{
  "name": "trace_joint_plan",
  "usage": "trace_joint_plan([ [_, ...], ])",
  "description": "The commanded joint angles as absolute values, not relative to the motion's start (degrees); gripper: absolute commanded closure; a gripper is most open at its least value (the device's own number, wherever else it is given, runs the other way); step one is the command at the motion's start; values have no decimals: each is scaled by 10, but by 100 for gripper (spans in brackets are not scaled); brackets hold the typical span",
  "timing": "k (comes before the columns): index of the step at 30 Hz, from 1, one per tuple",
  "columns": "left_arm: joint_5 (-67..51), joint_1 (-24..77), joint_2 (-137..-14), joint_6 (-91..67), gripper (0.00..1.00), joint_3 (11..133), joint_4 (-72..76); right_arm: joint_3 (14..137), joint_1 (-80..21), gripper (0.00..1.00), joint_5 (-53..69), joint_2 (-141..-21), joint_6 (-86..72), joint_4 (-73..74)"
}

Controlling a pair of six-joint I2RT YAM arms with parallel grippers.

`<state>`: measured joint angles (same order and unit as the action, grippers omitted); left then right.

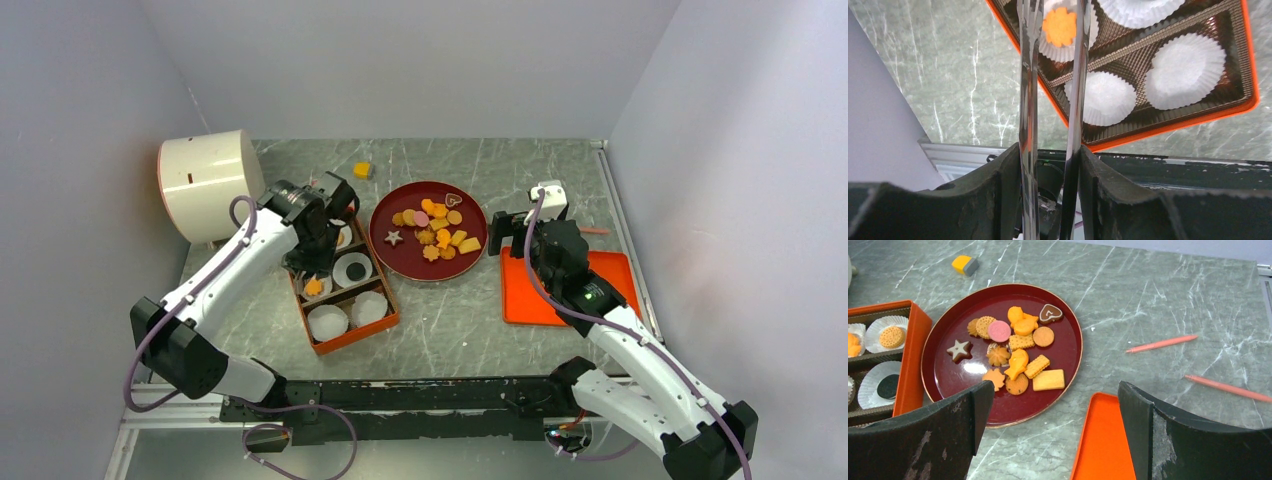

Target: Pack the cookies

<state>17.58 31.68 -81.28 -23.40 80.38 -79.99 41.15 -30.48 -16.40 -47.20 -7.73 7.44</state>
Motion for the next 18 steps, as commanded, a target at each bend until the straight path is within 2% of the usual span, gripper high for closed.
trace_joint_plan([
  [1,173,315,-811,-222,54,850,-806,425,-303,0,-165,-469,-78,49],
  [12,159,321,-864,-180,58,936,-794,423,-303,0,-176,-459,-77,51],
  [18,146,388,-917,-182,58,998,-768,421,-303,0,-187,-449,-75,57],
])
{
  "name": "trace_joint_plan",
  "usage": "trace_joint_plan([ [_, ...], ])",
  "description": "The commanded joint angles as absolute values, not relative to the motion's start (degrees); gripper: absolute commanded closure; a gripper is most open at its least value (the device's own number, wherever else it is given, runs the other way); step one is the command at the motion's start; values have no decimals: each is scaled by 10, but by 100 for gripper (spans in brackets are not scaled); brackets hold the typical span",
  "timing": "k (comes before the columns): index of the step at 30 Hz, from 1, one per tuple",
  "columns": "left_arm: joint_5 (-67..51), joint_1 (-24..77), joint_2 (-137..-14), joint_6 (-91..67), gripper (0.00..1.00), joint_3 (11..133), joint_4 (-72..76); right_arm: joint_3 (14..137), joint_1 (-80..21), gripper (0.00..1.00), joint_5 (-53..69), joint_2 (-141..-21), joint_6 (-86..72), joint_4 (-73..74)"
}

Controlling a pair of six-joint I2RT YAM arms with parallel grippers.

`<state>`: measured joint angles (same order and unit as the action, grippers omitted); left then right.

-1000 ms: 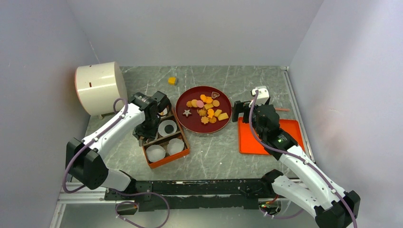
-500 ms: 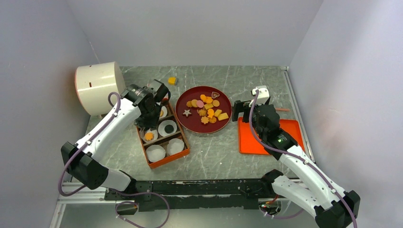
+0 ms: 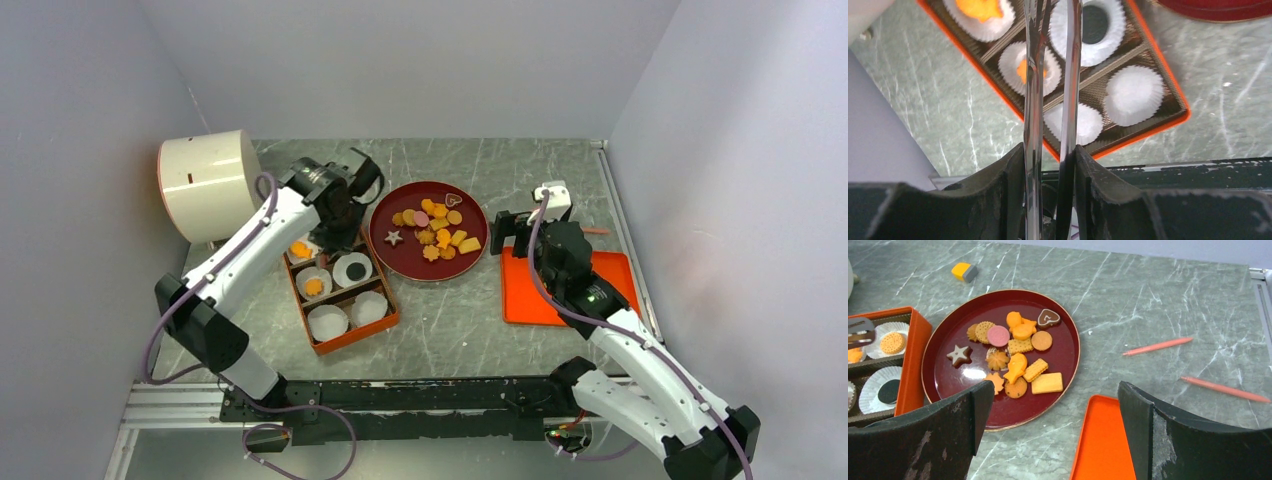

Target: Pack the cookies

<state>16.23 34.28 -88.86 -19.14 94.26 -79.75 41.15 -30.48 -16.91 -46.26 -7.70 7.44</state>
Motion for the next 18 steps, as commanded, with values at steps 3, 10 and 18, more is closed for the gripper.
trace_joint_plan([
  [3,146,428,-953,-184,58,1036,-762,422,-303,0,-193,-446,-75,61],
  [10,134,494,-1021,-177,57,1079,-734,422,-303,0,-205,-438,-69,70],
  [18,120,523,-1058,-172,57,1066,-704,418,-304,0,-217,-431,-66,74],
])
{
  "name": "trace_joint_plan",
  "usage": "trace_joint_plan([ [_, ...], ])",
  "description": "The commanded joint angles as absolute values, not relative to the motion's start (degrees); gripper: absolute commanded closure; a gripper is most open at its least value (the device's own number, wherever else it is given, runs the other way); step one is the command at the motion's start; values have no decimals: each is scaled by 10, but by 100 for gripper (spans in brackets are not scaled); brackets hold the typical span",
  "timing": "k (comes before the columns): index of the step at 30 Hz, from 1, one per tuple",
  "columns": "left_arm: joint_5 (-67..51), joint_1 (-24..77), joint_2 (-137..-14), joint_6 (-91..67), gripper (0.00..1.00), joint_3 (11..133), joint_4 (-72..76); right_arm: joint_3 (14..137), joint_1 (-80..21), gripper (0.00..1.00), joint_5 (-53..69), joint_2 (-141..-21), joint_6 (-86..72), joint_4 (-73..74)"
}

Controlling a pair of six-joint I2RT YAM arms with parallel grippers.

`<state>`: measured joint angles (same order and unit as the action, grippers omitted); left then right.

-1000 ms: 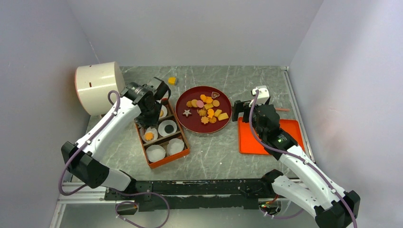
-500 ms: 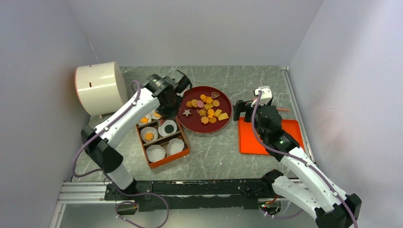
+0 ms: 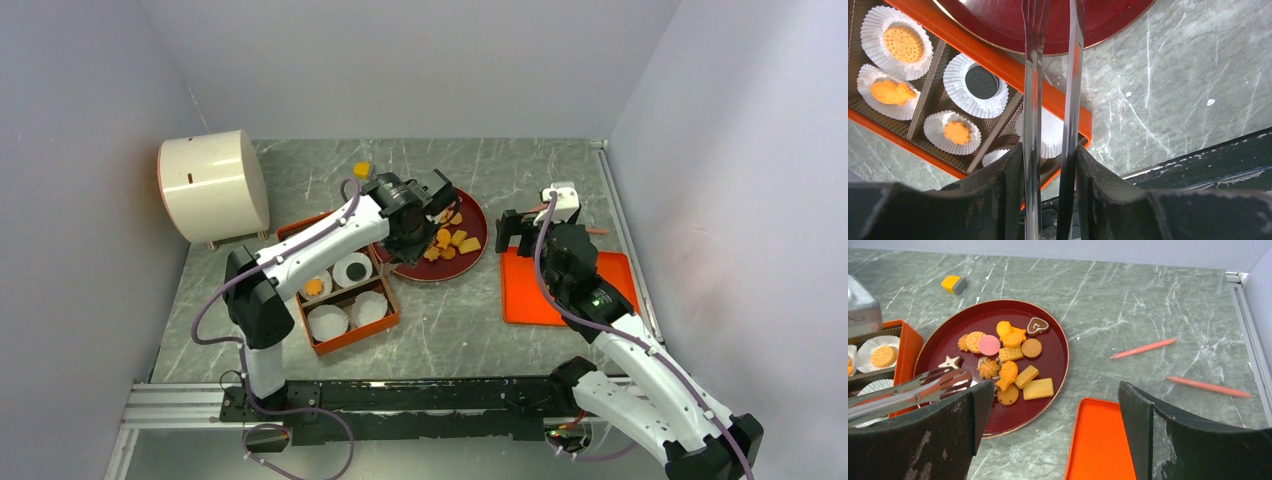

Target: Pack the cookies

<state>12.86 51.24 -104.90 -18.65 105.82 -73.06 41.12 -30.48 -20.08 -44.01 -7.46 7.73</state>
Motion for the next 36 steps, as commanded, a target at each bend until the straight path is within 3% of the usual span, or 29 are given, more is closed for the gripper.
trace_joint_plan([
  [1,121,526,-1062,-171,56,1065,-704,418,-303,0,-217,-432,-66,74],
  [24,138,538,-1144,-149,51,1081,-704,419,-303,0,-226,-440,-55,72],
  [36,165,538,-1176,-143,56,1113,-721,424,-304,0,-228,-446,-52,73],
])
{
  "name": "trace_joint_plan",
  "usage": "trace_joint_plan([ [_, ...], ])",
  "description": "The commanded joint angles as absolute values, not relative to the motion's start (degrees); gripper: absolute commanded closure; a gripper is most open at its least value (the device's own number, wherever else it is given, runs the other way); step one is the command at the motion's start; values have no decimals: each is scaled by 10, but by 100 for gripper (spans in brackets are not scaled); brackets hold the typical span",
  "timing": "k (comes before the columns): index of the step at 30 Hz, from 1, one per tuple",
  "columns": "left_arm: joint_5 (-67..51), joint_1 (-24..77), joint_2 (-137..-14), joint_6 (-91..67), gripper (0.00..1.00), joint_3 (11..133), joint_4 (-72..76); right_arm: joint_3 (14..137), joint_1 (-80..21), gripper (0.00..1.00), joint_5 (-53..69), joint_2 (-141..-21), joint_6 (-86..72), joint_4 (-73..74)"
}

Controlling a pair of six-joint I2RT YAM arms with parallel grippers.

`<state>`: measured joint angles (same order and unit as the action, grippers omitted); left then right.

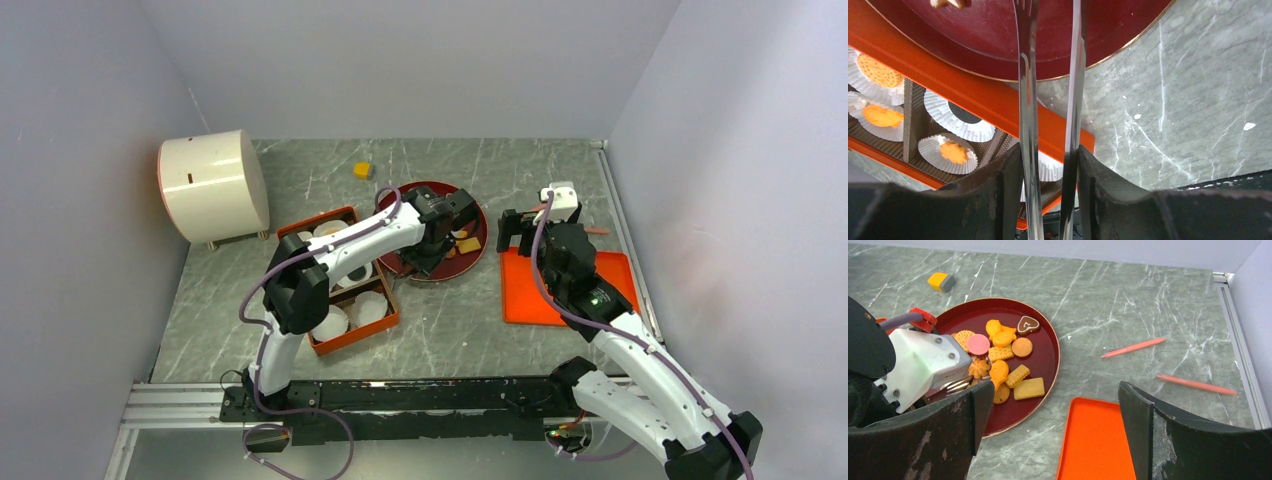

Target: Pack the cookies

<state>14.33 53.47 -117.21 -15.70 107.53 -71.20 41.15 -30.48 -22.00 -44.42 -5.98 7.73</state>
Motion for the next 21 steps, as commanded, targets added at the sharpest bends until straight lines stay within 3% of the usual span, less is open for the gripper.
trace_joint_plan([
  [1,169,538,-1176,-143,57,1117,-726,424,-303,0,-229,-445,-51,73],
  [11,183,538,-1143,-149,68,1137,-754,425,-303,0,-226,-446,-56,72],
  [21,195,538,-1073,-155,69,1110,-785,425,-304,0,-214,-446,-64,72],
])
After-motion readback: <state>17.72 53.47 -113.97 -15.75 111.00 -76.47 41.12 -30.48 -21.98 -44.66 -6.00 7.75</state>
